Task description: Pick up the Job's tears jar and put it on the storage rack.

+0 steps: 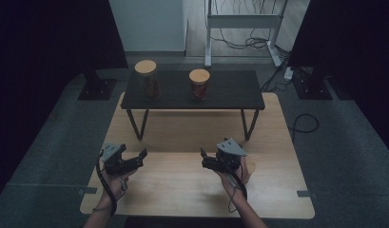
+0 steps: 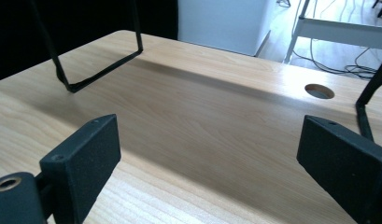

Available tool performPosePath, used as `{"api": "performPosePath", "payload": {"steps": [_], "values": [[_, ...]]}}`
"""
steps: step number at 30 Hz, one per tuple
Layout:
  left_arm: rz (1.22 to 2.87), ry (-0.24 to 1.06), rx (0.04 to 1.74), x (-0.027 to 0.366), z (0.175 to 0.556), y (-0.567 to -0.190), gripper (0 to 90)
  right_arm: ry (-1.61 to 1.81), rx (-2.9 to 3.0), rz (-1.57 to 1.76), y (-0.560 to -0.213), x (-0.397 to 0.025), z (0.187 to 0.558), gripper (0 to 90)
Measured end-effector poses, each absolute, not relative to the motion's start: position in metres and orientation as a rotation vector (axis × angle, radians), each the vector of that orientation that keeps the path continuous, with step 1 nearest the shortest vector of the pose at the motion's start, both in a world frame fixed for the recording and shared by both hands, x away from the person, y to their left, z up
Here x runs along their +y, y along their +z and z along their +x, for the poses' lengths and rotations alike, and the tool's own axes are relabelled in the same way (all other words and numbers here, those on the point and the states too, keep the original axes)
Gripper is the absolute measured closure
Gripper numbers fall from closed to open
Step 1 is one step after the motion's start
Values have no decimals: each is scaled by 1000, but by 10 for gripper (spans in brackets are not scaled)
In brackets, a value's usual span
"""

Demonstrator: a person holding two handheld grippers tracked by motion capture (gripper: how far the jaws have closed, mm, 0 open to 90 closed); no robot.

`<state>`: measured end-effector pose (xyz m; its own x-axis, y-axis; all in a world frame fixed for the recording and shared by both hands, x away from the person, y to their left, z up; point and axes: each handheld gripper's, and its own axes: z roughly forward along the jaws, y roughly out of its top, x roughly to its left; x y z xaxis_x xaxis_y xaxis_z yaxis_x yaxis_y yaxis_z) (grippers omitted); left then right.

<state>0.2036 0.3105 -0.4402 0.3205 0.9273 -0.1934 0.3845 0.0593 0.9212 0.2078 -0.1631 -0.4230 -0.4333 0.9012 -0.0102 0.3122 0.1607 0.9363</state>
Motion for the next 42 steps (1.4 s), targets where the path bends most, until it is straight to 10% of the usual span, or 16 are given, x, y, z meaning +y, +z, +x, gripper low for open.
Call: {"api": "performPosePath", "payload": {"steps": [42], "values": [[1573,600,1228,298,201,-439,40,1130,1728,1262,-424,-186,138,0]]}}
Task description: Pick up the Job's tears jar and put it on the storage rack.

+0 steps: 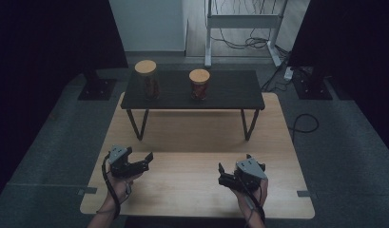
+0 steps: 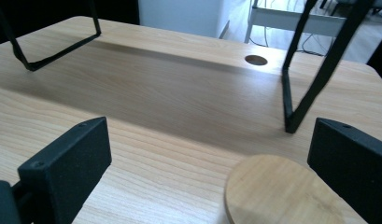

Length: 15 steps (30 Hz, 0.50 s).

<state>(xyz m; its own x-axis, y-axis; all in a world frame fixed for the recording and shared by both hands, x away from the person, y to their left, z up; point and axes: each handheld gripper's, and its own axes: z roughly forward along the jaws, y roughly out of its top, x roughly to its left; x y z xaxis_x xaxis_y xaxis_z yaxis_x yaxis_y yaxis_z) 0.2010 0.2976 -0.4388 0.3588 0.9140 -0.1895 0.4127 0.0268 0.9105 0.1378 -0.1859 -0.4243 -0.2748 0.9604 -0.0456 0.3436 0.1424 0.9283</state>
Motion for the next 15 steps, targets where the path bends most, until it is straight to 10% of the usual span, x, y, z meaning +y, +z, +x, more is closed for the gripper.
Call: {"api": "performPosePath", "payload": {"steps": [15], "values": [[1585,603,1222,295,200,-439,41,1040,1689,1351,-441,-198,116,0]]}}
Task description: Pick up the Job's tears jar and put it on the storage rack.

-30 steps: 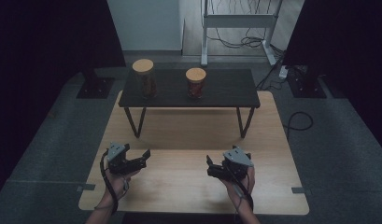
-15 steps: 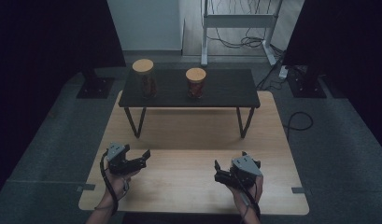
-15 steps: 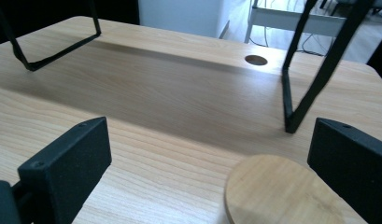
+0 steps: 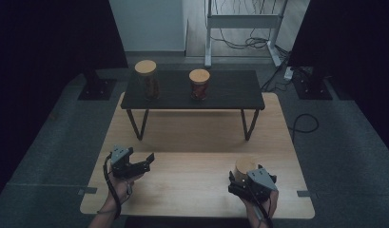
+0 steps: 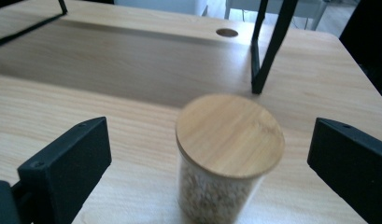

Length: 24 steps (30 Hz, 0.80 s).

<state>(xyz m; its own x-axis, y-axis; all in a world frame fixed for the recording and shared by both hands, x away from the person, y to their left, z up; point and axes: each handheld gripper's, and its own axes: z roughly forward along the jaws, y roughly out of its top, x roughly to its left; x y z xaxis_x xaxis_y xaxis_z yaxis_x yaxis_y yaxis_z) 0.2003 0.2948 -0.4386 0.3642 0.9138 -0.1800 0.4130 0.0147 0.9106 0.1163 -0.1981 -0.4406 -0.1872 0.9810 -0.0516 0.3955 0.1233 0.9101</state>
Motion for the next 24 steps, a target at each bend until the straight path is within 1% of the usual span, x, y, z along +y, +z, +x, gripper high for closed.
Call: {"api": "performPosePath", "payload": {"steps": [16,24], "values": [[1583,611,1217,294,198,-437,41,972,1682,1404,-453,-203,117,0],[1585,612,1216,293,198,-437,41,969,1706,1426,-459,-204,130,0]]}}
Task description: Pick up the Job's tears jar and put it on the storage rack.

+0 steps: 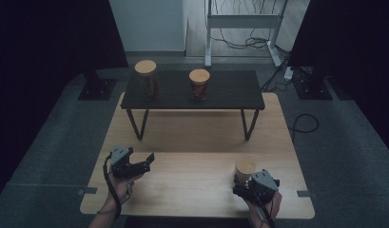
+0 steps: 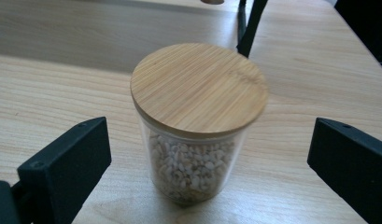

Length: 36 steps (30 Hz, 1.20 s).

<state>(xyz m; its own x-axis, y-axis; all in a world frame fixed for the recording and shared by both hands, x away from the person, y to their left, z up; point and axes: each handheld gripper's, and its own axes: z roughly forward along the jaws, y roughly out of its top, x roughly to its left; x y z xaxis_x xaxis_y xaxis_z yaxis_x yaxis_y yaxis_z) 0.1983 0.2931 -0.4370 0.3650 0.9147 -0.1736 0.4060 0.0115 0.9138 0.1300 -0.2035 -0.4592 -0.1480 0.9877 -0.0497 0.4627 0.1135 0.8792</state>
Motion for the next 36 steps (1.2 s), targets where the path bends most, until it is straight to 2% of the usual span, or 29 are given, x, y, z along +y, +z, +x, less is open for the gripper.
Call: {"api": "performPosePath", "payload": {"steps": [17,27,36], "values": [[1575,618,1217,295,198,-436,41,915,1740,1434,-472,-196,159,0],[1575,621,1220,296,198,-436,41,885,1777,1436,-476,-194,172,41],[1573,622,1226,296,199,-437,41,883,1795,1444,-476,-195,179,170]]}}
